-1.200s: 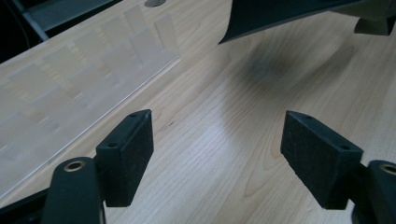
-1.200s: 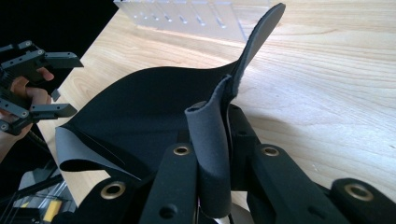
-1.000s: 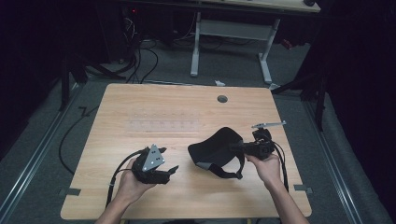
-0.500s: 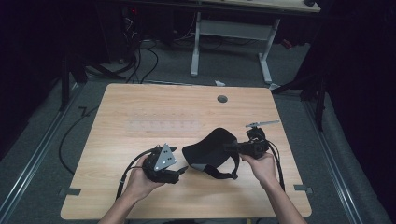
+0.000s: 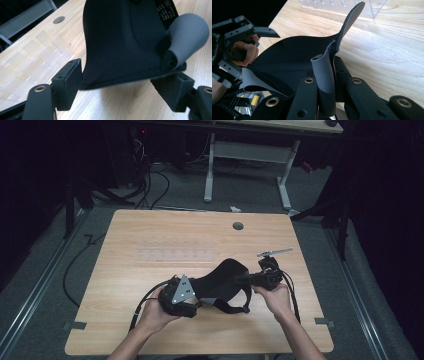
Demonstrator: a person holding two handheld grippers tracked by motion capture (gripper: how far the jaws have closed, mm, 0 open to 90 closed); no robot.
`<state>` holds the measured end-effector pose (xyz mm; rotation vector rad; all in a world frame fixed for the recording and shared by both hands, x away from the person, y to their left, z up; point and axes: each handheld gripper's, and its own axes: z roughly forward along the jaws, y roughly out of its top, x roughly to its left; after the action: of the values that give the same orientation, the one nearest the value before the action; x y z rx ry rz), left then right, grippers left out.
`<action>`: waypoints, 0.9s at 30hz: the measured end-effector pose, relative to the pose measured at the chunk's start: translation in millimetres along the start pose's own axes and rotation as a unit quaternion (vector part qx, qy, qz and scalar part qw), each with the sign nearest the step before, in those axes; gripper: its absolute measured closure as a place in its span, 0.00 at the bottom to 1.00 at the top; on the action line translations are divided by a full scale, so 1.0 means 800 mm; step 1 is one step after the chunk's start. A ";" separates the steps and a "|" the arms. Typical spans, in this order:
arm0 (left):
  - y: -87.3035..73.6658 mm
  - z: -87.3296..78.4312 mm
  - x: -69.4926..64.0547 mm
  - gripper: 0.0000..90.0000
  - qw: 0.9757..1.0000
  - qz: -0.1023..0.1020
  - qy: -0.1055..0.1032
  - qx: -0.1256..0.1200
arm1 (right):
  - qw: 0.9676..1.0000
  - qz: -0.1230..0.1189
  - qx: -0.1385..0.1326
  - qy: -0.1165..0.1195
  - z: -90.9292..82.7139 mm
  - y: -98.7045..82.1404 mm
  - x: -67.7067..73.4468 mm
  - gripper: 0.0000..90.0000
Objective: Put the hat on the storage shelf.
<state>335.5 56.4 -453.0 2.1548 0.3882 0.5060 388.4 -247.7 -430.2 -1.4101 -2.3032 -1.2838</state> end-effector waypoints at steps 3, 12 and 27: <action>0.000 0.001 -0.001 0.32 1.000 0.003 -0.003 -0.003 | 1.000 0.002 0.000 0.005 0.003 0.001 0.001 0.94; 0.002 0.003 -0.005 0.43 1.000 0.019 -0.012 -0.006 | 1.000 0.001 0.001 0.020 0.007 0.006 0.007 0.93; 0.001 -0.004 -0.002 0.76 0.999 0.030 -0.038 -0.011 | 1.000 0.000 0.005 0.025 0.012 0.007 0.006 0.92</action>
<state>332.2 57.6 -451.0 2.1629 0.2745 0.4580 393.0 -236.6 -430.1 -1.3587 -2.2734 -1.2907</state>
